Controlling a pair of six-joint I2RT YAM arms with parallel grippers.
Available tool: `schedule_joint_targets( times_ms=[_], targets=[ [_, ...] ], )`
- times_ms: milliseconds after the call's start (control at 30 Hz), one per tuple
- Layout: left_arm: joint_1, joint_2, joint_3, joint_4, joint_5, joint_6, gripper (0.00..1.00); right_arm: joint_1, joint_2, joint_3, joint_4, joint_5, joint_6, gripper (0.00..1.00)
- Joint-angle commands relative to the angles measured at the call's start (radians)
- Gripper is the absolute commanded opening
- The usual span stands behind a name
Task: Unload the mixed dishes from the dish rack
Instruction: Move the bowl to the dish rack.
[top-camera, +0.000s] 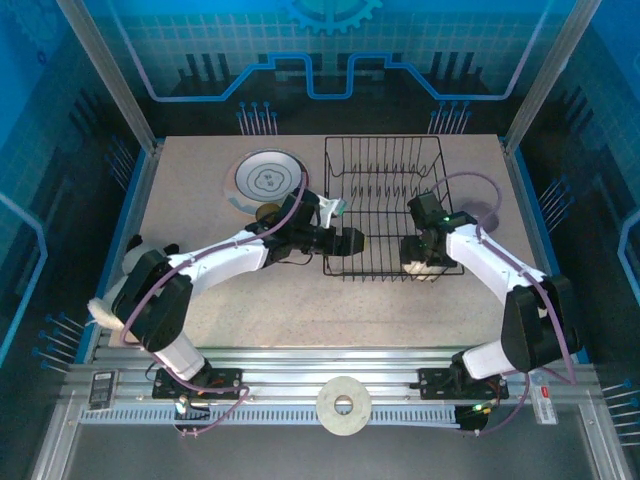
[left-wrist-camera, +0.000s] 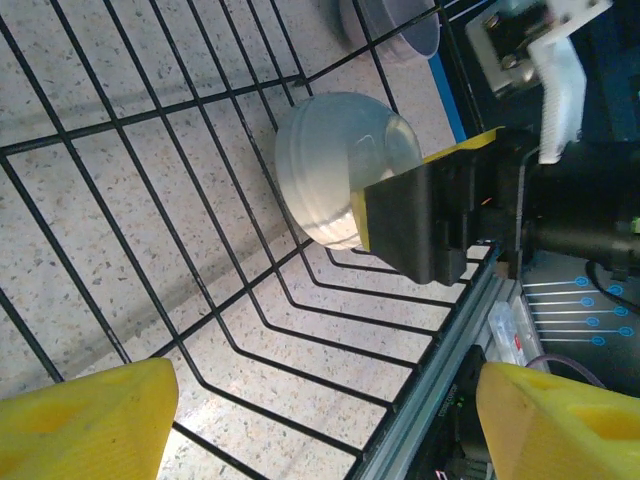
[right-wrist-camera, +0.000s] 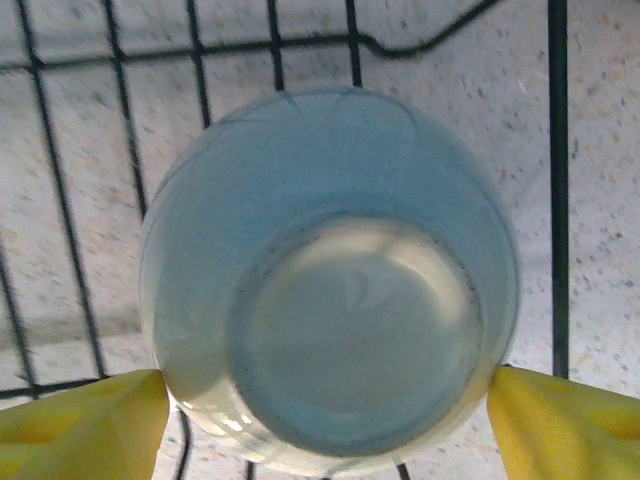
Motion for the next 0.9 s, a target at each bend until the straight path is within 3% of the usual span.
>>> schedule_joint_targets(
  times_ms=[0,533,700,867],
  targets=[
    [-0.003,0.048,0.008,-0.019,0.009,0.003,0.78,0.003,0.033,-0.030,-0.009,-0.053,0.020,0.83],
    [-0.007,0.091,0.029,0.005,0.024,-0.017,0.78,0.017,0.138,0.075,0.091,-0.159,0.025,0.70],
    [-0.007,0.105,0.037,0.009,0.013,-0.028,0.78,0.060,0.191,0.148,0.080,-0.169,0.016,0.70],
    [-0.006,0.120,0.078,-0.020,0.015,-0.018,0.79,0.046,0.131,0.181,0.068,-0.164,0.002,0.74]
  ],
)
